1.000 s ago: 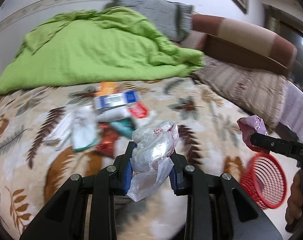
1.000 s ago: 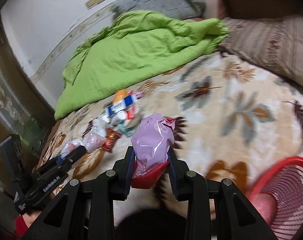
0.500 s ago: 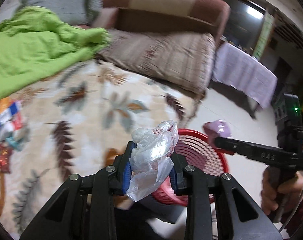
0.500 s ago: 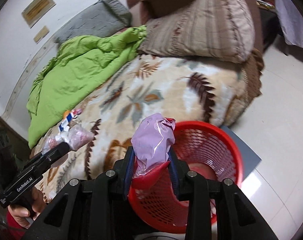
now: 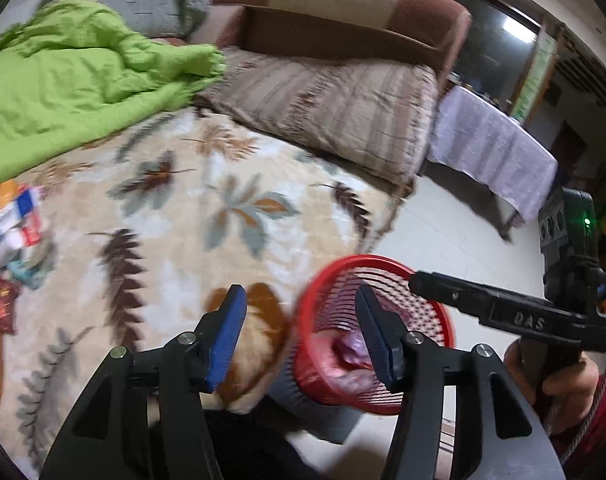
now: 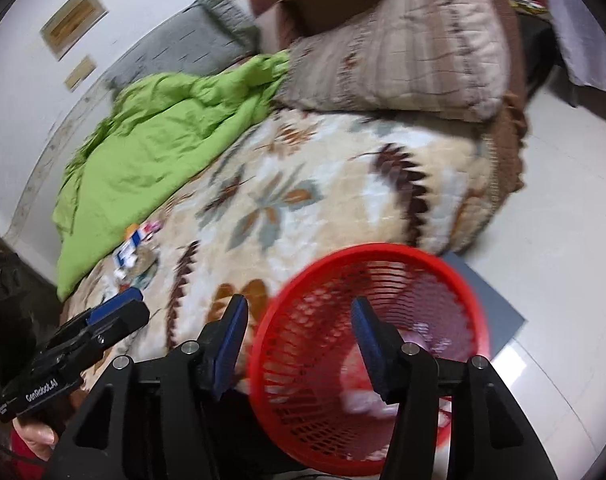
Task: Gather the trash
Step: 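Move both tools back over the trash on the bed, then grasp the white glove with the left tool while the right tool grasps the red candy wrapper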
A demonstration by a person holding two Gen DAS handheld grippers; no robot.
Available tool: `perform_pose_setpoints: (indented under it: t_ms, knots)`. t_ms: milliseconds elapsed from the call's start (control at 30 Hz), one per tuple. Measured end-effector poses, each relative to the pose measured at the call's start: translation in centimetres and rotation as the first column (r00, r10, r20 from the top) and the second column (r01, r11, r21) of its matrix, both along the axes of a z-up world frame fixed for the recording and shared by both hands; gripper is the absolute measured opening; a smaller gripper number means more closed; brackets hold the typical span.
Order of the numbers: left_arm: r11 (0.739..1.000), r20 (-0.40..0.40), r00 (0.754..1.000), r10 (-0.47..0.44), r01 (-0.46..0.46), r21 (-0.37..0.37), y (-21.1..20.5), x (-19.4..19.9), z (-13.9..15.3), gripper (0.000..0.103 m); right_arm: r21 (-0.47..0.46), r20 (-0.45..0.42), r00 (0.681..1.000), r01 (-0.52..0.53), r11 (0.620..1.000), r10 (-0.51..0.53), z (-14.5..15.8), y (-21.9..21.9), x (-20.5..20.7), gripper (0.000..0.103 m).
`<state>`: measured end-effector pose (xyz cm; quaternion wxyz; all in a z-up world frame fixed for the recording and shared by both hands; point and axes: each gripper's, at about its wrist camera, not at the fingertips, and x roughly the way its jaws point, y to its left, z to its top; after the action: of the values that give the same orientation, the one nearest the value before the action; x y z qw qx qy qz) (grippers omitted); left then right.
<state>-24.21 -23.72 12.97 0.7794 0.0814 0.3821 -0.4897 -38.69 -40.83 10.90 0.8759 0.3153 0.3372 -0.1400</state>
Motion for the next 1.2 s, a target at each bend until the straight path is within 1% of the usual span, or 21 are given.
perform_pose_setpoints:
  t_ms: [133,233,300,333,400,467,500,600,667,733,833,933,1000,1067,1200]
  knots:
    - [0.994,0.017,0.994,0.112,-0.113,0.004,3.8,2.7,0.1,0.056,-0.008,0.004,0.991,-0.133,0.991,0.133,0.3,3.6,4.7,0.059]
    - [0.978,0.02,0.978,0.207,-0.208,0.015,7.1,5.0,-0.2,0.056,-0.021,0.011,0.979,-0.203,0.979,0.203,0.6,6.0,7.8,0.059]
    - [0.96,0.012,0.96,0.28,-0.281,0.017,9.8,6.7,-0.4,0.056,-0.03,0.011,0.969,-0.247,0.969,0.247,0.8,7.6,9.9,0.059]
    - [0.953,0.009,0.953,0.302,-0.302,0.017,10.6,7.3,-0.4,0.056,-0.029,0.01,0.963,-0.27,0.962,0.27,0.9,8.5,11.1,0.059]
    - [0.93,0.011,0.931,0.366,-0.366,0.02,13.0,8.7,-0.6,0.056,-0.029,0.013,0.949,-0.314,0.949,0.315,0.9,10.0,13.0,0.059]
    - [0.903,0.018,0.903,0.429,-0.43,0.025,15.3,10.0,-0.7,0.056,-0.026,0.004,0.935,-0.354,0.935,0.355,0.8,11.6,15.0,0.059]
    - [0.884,0.019,0.885,0.466,-0.466,0.025,16.7,10.8,-0.8,0.056,-0.023,0.006,0.927,-0.376,0.926,0.376,0.8,12.4,15.8,0.059]
    - [0.846,0.01,0.846,0.533,-0.533,0.018,19.4,12.5,-1.0,0.056,-0.041,-0.009,0.897,-0.443,0.896,0.443,0.8,15.3,18.6,0.059]
    - [0.815,0.004,0.815,0.579,-0.579,0.016,21.4,13.9,-1.2,0.056,-0.04,-0.01,0.88,-0.475,0.879,0.475,0.8,16.8,20.4,0.059]
    - [0.796,-0.004,0.796,0.605,-0.605,0.018,22.9,14.7,-1.5,0.056,-0.027,-0.016,0.866,-0.5,0.866,0.5,0.6,18.1,22.2,0.059]
    - [0.757,-0.015,0.757,0.654,-0.653,0.014,25.6,16.0,-1.8,0.056,0.004,-0.02,0.842,-0.539,0.842,0.539,0.2,20.2,25.3,0.059]
    - [0.723,-0.033,0.722,0.691,-0.691,0.015,27.8,17.0,-2.3,0.056,0.055,-0.021,0.831,-0.554,0.83,0.556,-0.9,22.0,28.1,0.059]
    - [0.704,-0.042,0.703,0.71,-0.71,0.017,29.0,17.5,-2.6,0.056,0.088,-0.044,0.828,-0.554,0.828,0.559,-2.0,23.0,30.0,0.059]
    - [0.687,-0.053,0.685,0.726,-0.727,0.018,29.9,17.8,-3.0,0.056,0.109,-0.064,0.827,-0.55,0.828,0.558,-3.1,23.9,31.9,0.059]
    - [0.672,-0.069,0.669,0.74,-0.74,0.02,30.9,18.6,-3.6,0.056,0.136,-0.127,0.834,-0.522,0.842,0.538,-5.4,25.1,35.4,0.059]
